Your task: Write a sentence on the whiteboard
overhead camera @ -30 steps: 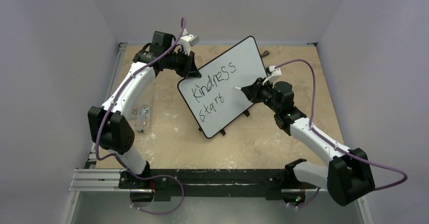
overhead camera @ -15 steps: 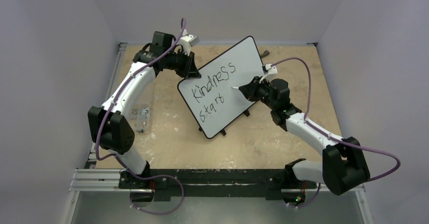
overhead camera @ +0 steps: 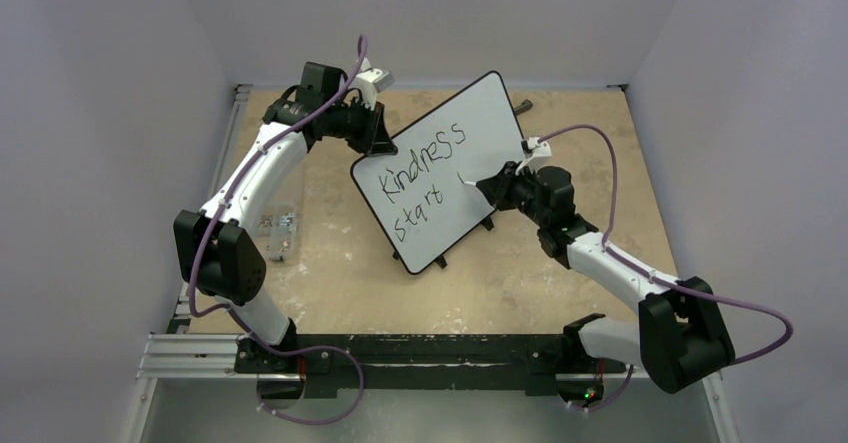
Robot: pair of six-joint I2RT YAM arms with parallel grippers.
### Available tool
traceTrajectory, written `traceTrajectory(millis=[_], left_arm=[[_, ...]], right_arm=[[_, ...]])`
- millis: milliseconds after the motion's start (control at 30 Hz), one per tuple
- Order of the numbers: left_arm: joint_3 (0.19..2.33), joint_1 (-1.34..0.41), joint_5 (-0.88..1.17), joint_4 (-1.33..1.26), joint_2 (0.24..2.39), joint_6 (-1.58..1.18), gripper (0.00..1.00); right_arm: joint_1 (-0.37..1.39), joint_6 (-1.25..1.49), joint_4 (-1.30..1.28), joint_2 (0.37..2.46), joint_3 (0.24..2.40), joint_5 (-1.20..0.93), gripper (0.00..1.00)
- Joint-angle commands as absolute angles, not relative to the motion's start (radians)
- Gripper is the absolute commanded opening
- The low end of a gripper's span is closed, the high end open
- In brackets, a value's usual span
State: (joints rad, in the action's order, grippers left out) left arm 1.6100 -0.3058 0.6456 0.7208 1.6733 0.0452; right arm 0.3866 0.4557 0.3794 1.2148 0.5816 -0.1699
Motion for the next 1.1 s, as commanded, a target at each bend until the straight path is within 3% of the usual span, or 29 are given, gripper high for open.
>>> traceTrajectory(millis=[0, 533, 1067], left_arm=[[1.583, -0.338, 0.552, 0.828, 1.702, 0.158, 0.00], [1.583, -0.339, 0.542, 0.830, 1.702, 0.161, 0.00], [1.583, -0.341, 0.541, 0.829, 1.703, 0.160, 0.00]], right_arm=[[0.386, 0.445, 0.378, 1.212, 0.593, -0.132, 0.00], [0.385, 0.426, 0.350, 1.276, 0.726, -0.107, 0.00], [0.384, 0.433, 0.345, 1.207, 0.592, -0.071, 0.00]])
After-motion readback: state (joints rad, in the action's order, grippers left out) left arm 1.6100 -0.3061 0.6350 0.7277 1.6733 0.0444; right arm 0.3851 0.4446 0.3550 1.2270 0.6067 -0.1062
